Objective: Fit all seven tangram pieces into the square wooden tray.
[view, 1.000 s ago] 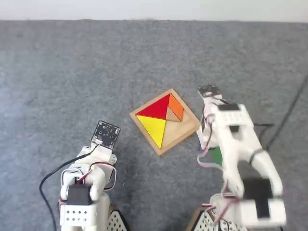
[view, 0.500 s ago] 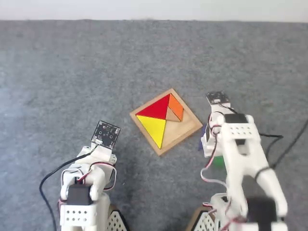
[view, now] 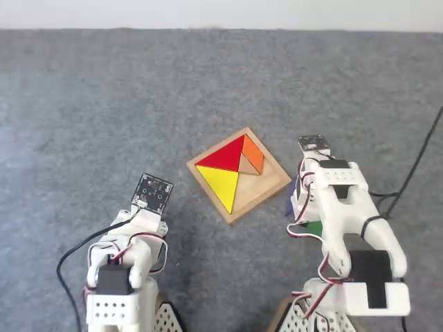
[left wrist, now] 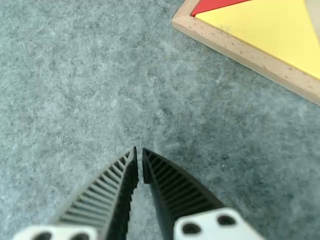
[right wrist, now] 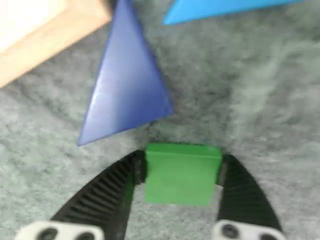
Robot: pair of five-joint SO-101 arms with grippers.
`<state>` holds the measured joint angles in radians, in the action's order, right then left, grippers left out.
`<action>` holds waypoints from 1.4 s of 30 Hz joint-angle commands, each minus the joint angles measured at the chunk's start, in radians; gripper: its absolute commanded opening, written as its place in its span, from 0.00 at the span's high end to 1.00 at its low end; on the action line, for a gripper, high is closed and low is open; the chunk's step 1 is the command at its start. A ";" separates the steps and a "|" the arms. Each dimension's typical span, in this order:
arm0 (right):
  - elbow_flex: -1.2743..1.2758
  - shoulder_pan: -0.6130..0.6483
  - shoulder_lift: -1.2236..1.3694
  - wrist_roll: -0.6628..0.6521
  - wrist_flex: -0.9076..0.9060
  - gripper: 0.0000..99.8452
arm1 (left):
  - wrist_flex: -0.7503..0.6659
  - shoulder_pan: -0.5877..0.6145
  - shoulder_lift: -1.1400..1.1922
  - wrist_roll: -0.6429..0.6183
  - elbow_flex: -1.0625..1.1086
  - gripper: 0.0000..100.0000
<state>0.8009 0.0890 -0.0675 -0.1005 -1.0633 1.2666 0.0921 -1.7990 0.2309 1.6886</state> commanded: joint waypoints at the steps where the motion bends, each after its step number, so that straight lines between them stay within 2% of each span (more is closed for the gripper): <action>1: -0.009 -0.001 0.025 0.002 0.010 0.97 | 0.003 0.005 -0.023 0.011 -0.007 0.98; 6: -0.046 0.005 -0.064 -0.002 -0.007 0.98 | 0.003 0.005 -0.023 0.011 -0.007 0.98; 10: -0.141 0.018 -0.208 -0.005 -0.127 0.97 | 0.003 0.005 -0.023 0.011 -0.007 0.98; 15: -0.331 0.101 -0.292 -0.149 -0.266 0.97 | 0.003 0.005 -0.023 0.011 -0.007 0.98; 19: -0.473 0.213 -0.200 -0.287 -0.303 0.97 | 0.003 0.005 -0.023 0.011 -0.007 0.98; 26: -0.689 0.357 0.130 -0.519 -0.295 0.97 | 0.003 0.005 -0.023 0.011 -0.007 0.98; 31: -0.812 0.444 0.314 -0.592 -0.280 0.97 | 0.003 0.005 -0.023 0.011 -0.007 0.98; 36: -0.848 0.469 0.420 -0.598 -0.177 0.97 | 0.003 0.005 -0.023 0.011 -0.007 0.98; 42: -0.850 0.463 0.483 -0.756 -0.136 0.97 | 0.003 0.005 -0.023 0.011 -0.007 0.98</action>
<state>0.0031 0.5478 0.4097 -0.7756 -1.2275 1.2666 0.0921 -1.7990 0.2309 1.6886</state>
